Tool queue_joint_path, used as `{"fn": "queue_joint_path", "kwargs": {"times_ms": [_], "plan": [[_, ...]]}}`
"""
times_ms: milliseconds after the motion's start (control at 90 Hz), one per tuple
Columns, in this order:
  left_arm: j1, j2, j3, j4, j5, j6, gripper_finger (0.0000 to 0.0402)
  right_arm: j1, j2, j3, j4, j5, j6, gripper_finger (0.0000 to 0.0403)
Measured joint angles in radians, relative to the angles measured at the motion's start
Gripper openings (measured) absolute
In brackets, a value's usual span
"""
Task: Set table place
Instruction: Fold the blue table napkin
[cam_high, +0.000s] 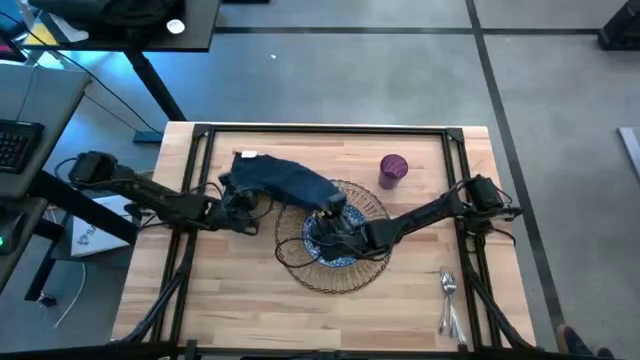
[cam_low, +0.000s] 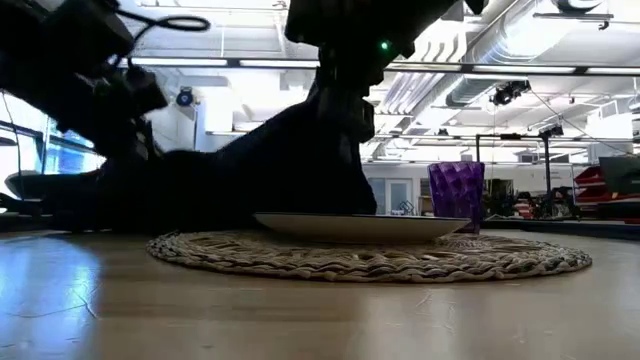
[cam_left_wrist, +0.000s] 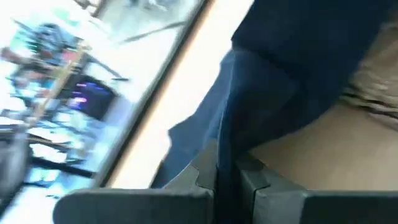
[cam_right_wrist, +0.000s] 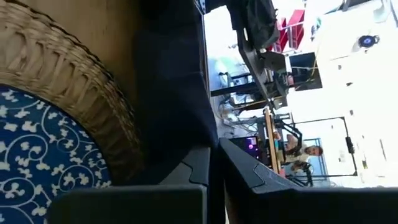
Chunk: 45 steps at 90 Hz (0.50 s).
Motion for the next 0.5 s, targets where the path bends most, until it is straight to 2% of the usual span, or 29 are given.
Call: {"fn": "queue_joint_path", "kwargs": {"times_ms": [233,500], "plan": [[-0.072,-0.062,0.039,-0.004,-0.254,0.158,0.0,0.001,0.0,0.0,0.008,0.098,-0.085,0.0],[-0.085,-0.066,0.111,-0.003,-0.298,0.381,0.0,-0.046,0.0,0.0,0.027,0.155,-0.168,0.0]]}}
